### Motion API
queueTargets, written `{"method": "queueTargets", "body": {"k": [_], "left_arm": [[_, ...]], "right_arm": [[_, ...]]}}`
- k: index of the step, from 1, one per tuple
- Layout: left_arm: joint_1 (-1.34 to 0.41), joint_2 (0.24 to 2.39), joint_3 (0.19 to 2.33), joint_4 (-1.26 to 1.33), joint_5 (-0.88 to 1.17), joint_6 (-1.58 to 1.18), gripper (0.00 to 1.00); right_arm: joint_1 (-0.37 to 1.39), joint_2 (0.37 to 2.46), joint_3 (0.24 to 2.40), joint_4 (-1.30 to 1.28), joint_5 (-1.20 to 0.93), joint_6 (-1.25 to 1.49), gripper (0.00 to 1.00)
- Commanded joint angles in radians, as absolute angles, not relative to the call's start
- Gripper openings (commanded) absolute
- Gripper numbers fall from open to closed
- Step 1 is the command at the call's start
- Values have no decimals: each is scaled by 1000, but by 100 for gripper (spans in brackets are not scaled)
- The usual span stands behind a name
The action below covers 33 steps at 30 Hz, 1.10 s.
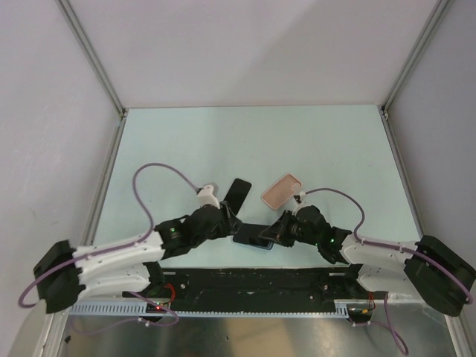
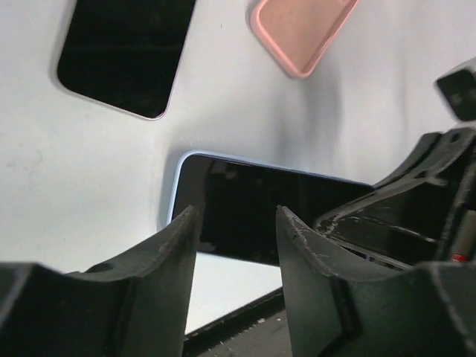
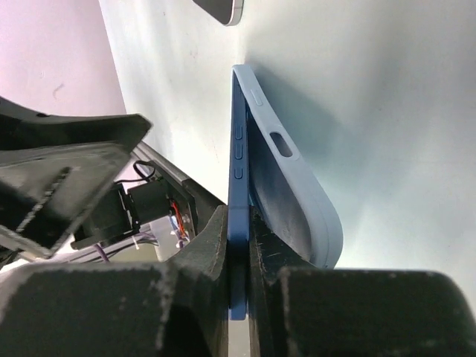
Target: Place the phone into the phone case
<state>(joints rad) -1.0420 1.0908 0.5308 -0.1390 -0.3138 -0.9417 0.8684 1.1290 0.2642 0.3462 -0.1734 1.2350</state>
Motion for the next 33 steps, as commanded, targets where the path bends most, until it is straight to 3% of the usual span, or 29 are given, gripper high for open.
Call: {"method": "queueTargets", "body": {"k": [1, 6, 17, 33], "left_arm": [[-1040, 907, 448, -208, -418, -1137, 50], [-1073, 861, 418, -220, -391, -1153, 44], [-1205, 773, 292, -225, -570, -1467, 47], [-1228, 818, 211, 119, -528, -1313, 46]], "right_arm": [[887, 1065, 285, 373, -90, 1236, 0], [888, 1026, 283, 377, -46, 1235, 0], [885, 1030, 180, 647, -22, 1350, 0], [936, 1241, 167, 1016, 17, 1523, 0]]}}
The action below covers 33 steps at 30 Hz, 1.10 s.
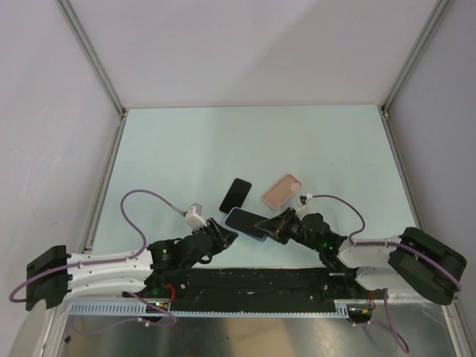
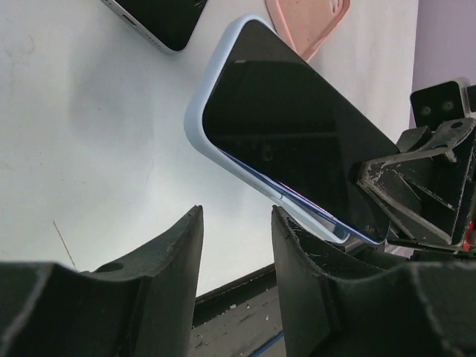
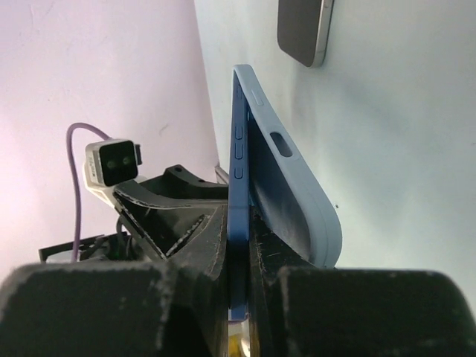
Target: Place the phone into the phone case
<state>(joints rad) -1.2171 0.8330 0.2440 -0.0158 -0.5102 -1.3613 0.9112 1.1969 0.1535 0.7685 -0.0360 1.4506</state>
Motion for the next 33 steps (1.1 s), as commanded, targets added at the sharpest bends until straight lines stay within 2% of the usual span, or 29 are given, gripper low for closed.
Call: {"method": "queueTargets", "body": {"k": [1, 10, 16, 33], "left_arm": [[-1228, 808, 208, 126, -531, -1301, 47], [-1229, 769, 179, 173, -540, -1252, 48], [-1230, 774, 169, 181, -526, -1253, 44], [-1246, 803, 175, 189, -529, -1288, 42]], "right_arm": [[944, 1259, 168, 1037, 29, 1535, 0], [992, 1474, 192, 1288, 57, 1628, 0], [1016, 1584, 202, 1417, 83, 1677, 0], [1029, 1579, 216, 1422, 115, 1682, 0]]}}
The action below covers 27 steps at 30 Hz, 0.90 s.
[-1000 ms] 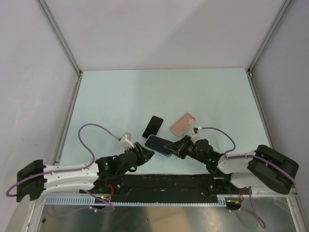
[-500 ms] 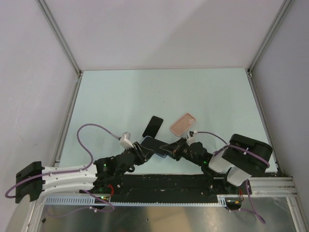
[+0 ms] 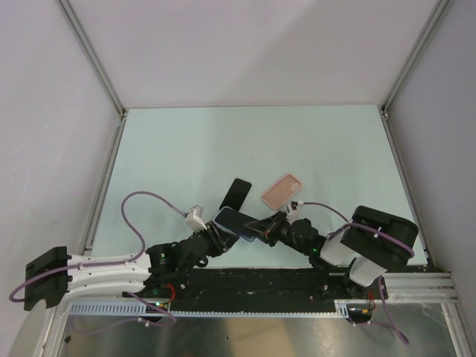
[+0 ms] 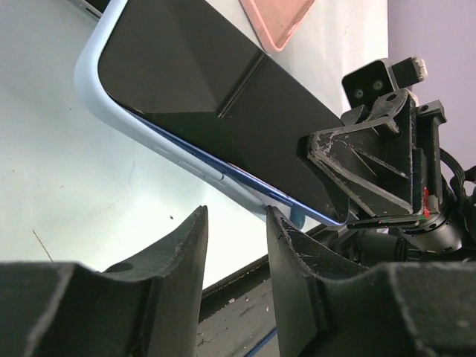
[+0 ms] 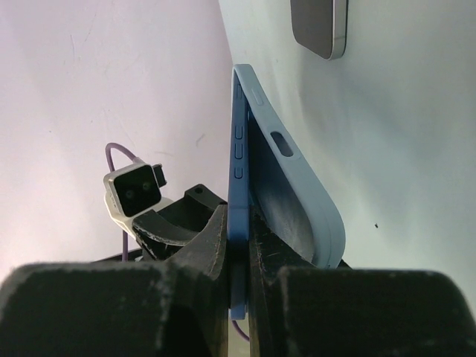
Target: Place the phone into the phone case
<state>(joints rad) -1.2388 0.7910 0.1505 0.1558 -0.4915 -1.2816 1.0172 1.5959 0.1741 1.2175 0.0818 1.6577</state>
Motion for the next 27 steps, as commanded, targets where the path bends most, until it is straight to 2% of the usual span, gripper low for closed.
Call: {"method": "queueTargets", "body": {"k": [1, 12, 21, 27], "left_arm": [[-1246, 802, 173, 192, -537, -1290, 42], [-1235, 817, 155, 211, -601, -1305, 45], [-1230, 925, 143, 340, -658, -1306, 41], [-1224, 970, 146, 400, -665, -1257, 35]], "right_arm": [[1031, 1577, 216, 1421, 115, 1683, 0], [1077, 1549, 195, 1408, 148, 1684, 0], [1104, 1438, 149, 1323, 188, 1678, 0], [1112, 1275, 109, 1146, 218, 1658, 0]]}}
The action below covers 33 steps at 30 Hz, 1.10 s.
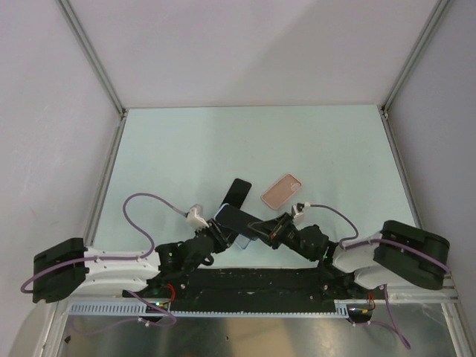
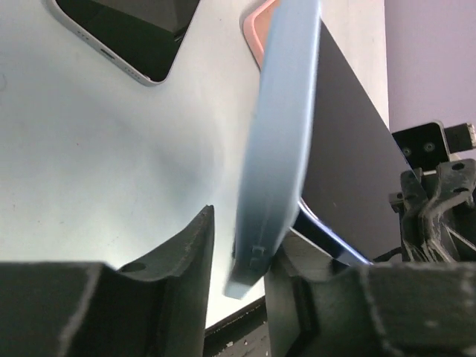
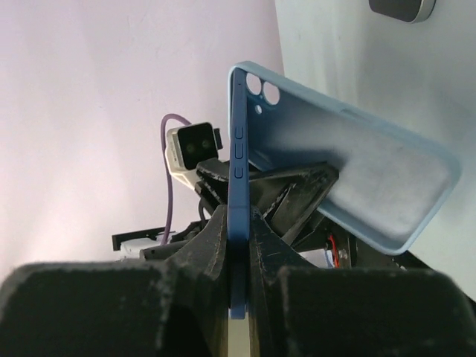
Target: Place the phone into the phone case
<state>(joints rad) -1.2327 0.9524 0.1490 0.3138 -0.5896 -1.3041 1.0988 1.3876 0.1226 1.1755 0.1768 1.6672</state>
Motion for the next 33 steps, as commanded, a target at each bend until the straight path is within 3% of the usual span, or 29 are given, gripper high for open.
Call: {"method": "queueTargets", "body": {"k": [1, 4, 7, 11, 16, 24, 28, 33], "left_arm": [[-1223, 969, 145, 404, -665, -1239, 33], [-1222, 937, 141, 407, -656, -1172, 24], [-1188, 888, 148, 401, -577, -1052, 17], [-1051, 853, 224, 317, -303, -866, 9], [-907, 941, 524, 0, 103, -531, 7], [-893, 1446, 1075, -585, 643, -12, 3], [-924, 1643, 1183, -682, 681, 92, 7], [-936, 1823, 1250, -730, 581, 140, 9]], "right_arm": [[1113, 1235, 107, 1095, 225, 1651, 0], [1110, 1100, 114, 909, 242, 1615, 0], [1102, 880, 203, 499, 282, 1530, 0], [1088, 617, 371, -38, 418, 1344, 0], [957, 442, 550, -391, 430, 1135, 0], [586, 530, 723, -575, 115, 865, 0], [441, 580, 748, -618, -2, 787, 0], [399, 592, 750, -635, -40, 759, 0]]}}
